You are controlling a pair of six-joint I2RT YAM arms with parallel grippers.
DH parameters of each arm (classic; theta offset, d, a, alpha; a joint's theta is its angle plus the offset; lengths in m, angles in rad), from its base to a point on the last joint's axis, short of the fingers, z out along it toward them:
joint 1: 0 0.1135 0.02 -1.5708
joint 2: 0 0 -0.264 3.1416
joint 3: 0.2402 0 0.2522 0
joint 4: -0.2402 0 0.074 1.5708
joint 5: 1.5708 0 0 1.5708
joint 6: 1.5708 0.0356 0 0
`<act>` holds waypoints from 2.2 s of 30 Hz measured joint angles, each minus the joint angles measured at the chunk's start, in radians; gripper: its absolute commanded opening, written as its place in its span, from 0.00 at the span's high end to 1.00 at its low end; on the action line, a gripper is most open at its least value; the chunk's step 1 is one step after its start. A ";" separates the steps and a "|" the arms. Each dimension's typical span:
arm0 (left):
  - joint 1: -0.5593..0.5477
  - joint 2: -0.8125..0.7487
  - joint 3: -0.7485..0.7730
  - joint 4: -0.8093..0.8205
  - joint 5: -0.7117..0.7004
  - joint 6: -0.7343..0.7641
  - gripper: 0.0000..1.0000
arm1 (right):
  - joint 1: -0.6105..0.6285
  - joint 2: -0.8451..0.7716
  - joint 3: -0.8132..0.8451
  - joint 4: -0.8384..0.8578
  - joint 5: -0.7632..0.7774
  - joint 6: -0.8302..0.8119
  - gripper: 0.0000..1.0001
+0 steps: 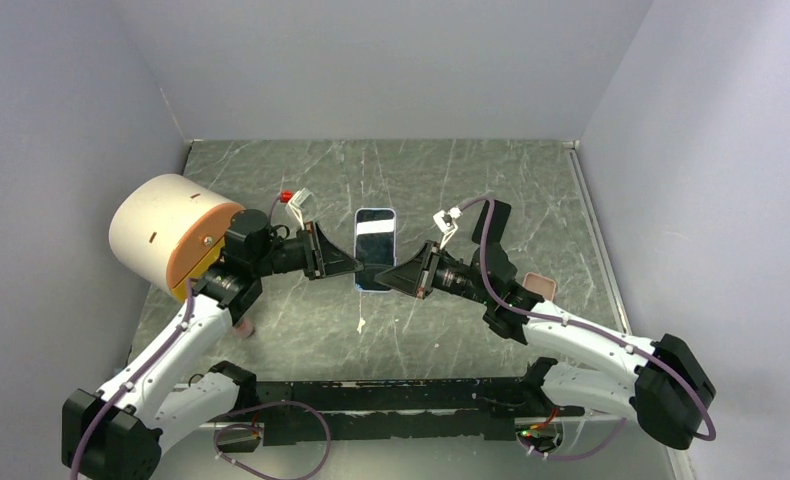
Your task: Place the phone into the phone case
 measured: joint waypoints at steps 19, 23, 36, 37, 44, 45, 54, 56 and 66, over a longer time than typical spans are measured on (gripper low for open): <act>-0.006 0.044 0.131 -0.348 -0.131 0.216 0.06 | -0.011 0.065 0.043 -0.159 0.061 -0.055 1.00; -0.006 0.035 0.142 -0.414 -0.160 0.294 0.06 | -0.053 0.101 0.053 -0.227 0.079 -0.071 1.00; -0.007 -0.053 0.148 -0.565 -0.238 0.515 0.06 | -0.181 0.477 0.187 -0.304 0.053 -0.119 1.00; -0.007 -0.055 0.148 -0.567 -0.240 0.518 0.06 | -0.185 0.513 0.212 -0.304 0.044 -0.124 1.00; -0.007 -0.071 0.148 -0.594 -0.257 0.542 0.06 | -0.214 0.770 0.388 -0.282 -0.058 -0.148 1.00; -0.008 -0.080 0.148 -0.595 -0.261 0.543 0.06 | -0.217 0.803 0.410 -0.283 -0.069 -0.151 0.99; -0.010 -0.101 0.148 -0.609 -0.270 0.558 0.06 | -0.232 0.911 0.505 -0.300 -0.121 -0.168 0.64; -0.010 -0.101 0.148 -0.609 -0.270 0.560 0.06 | -0.233 0.911 0.508 -0.311 -0.108 -0.176 0.55; -0.010 -0.101 0.148 -0.610 -0.281 0.560 0.06 | -0.249 0.864 0.528 -0.466 -0.024 -0.190 0.34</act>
